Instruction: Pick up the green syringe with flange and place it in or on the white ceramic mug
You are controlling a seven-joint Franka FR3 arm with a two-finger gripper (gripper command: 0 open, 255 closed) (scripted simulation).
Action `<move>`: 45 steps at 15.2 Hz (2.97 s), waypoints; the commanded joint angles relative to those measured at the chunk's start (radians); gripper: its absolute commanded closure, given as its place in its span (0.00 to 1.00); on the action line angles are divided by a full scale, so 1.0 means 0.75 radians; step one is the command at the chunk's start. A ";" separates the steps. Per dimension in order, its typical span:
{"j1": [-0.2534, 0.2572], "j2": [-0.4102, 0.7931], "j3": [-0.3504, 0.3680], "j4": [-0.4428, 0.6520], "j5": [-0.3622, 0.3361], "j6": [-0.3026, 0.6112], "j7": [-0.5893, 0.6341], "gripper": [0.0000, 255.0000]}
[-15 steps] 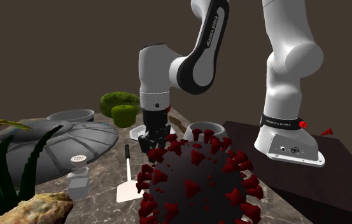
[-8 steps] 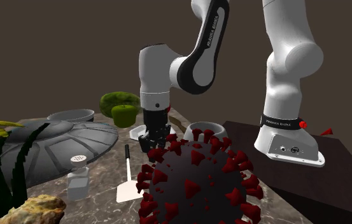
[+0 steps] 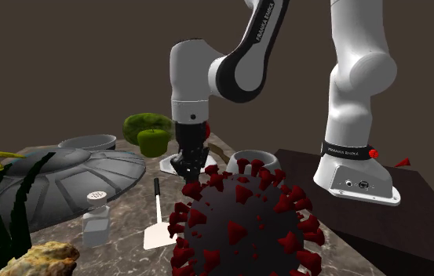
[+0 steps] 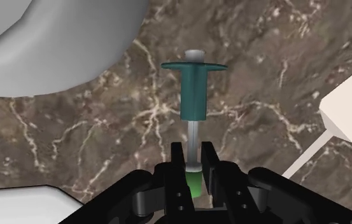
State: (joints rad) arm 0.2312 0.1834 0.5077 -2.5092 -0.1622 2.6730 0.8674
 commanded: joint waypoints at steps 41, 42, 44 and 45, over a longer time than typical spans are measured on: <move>0.281 -1.262 -0.071 -0.528 0.742 -0.675 -0.428 1.00; 0.283 -1.246 -0.064 -0.538 0.749 -0.650 -0.429 1.00; 0.278 -1.248 -0.067 -0.522 0.742 -0.665 -0.427 0.00; 0.279 -1.166 -0.143 -0.478 0.728 -0.645 -0.602 0.00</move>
State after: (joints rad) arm 0.4407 -0.7218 0.4324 -2.8830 0.3900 2.1819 0.5031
